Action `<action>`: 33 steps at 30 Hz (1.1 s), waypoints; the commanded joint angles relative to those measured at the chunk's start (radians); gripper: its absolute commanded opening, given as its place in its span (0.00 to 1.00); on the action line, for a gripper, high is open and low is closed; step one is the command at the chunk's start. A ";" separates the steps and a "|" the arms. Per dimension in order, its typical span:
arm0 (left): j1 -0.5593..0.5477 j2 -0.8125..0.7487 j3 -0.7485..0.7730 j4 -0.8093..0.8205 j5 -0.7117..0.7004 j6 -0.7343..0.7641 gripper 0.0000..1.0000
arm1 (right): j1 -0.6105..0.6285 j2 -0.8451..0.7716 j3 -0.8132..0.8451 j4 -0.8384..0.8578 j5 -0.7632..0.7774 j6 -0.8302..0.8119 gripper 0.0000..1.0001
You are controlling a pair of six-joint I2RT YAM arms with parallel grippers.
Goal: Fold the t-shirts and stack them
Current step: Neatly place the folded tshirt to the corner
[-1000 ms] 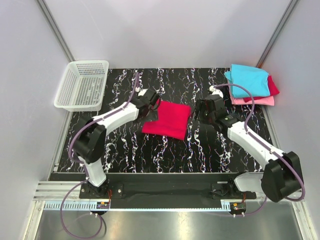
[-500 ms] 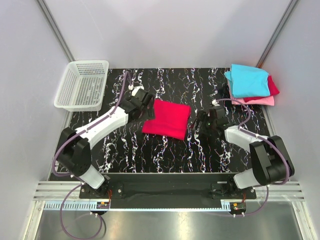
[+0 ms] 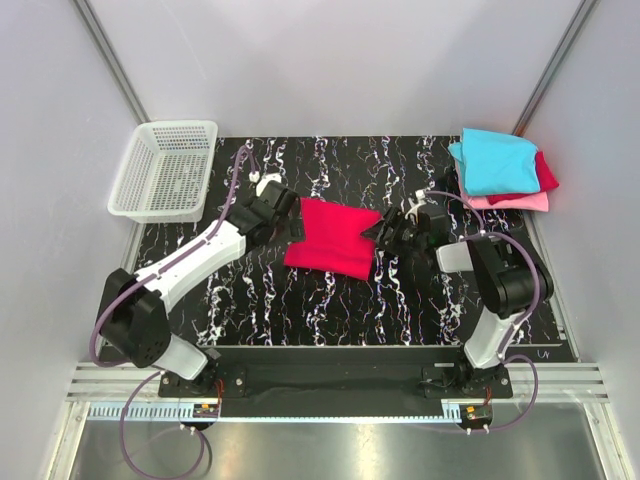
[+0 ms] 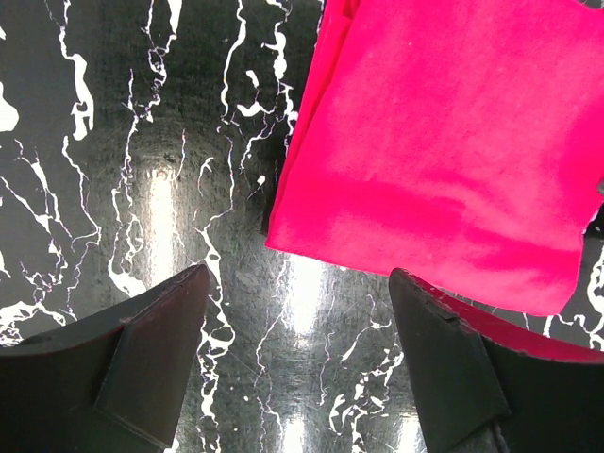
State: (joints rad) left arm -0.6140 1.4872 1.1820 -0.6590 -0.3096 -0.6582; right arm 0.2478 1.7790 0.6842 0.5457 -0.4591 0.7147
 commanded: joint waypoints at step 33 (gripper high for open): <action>0.022 -0.119 -0.015 0.007 0.015 0.031 0.84 | 0.048 0.051 0.406 -0.619 0.128 -0.270 0.00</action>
State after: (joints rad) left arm -0.5972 1.4021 1.1679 -0.6617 -0.3023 -0.6434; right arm 0.2932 1.9099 0.9997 0.1085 -0.4713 0.5533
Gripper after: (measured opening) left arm 0.842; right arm 0.033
